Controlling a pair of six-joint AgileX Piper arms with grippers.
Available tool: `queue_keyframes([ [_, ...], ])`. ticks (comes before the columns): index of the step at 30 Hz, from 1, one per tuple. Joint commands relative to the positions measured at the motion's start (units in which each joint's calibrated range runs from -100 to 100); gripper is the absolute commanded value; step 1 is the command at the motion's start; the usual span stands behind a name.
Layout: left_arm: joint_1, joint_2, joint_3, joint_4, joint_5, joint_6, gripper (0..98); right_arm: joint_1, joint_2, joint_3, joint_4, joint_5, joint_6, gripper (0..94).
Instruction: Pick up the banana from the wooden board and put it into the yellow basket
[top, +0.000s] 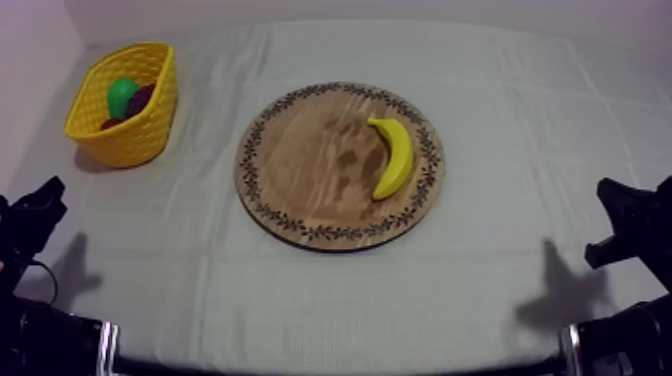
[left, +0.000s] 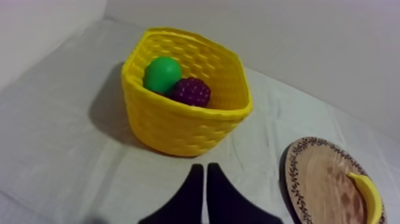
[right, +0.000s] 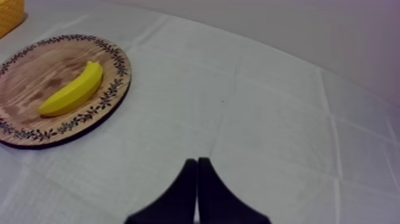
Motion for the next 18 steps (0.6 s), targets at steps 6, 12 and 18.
queue_keyframes([
  [6,0.0,0.0,0.0,-0.02,-0.1,1.3,0.1,0.0,0.0,0.0,0.0,0.0,-0.1,0.3],
  [12,-0.1,0.0,0.0,-0.02,-0.1,0.7,0.1,0.0,0.0,0.0,0.0,0.0,-0.1,0.3],
  [18,0.8,0.1,0.0,-0.17,-0.1,0.7,0.0,0.0,0.0,0.0,0.0,0.0,-0.1,0.3],
])
